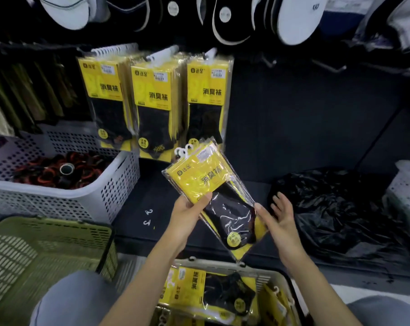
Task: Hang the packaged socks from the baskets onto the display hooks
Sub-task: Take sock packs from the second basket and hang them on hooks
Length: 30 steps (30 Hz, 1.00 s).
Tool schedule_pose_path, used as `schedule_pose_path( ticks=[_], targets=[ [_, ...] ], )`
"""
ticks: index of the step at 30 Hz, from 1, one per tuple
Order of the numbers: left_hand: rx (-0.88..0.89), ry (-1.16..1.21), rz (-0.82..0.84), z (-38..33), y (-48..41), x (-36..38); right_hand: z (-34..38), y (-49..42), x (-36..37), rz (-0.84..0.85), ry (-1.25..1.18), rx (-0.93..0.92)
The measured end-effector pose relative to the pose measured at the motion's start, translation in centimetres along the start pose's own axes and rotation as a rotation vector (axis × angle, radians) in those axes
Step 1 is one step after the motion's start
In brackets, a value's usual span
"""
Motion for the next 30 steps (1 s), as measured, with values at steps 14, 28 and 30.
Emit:
schedule_pose_path(
  ticks=[14, 28, 30],
  targets=[
    [0.218, -0.066, 0.091, -9.2, -1.9, 2.1, 13.6, -1.1, 6.1, 0.130, -0.041, -0.442],
    [0.417, -0.187, -0.147, -17.2, -4.7, -0.9, 18.6, -6.6, 0.2, -0.062, -0.096, -0.365],
    [0.416, -0.203, -0.183, -18.0, -4.9, -1.3, 19.5, -7.4, 0.4, -0.058, -0.063, -0.370]
  ],
)
Point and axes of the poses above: each hand's wrist, its own y-axis away from the middle knuckle, its own x-axis out of the palm, z = x × y, the point moved 9 cm from there along -y, towards the middle knuckle, and after that the axes turned 3 degrees about -y, right-handed, at the moved point
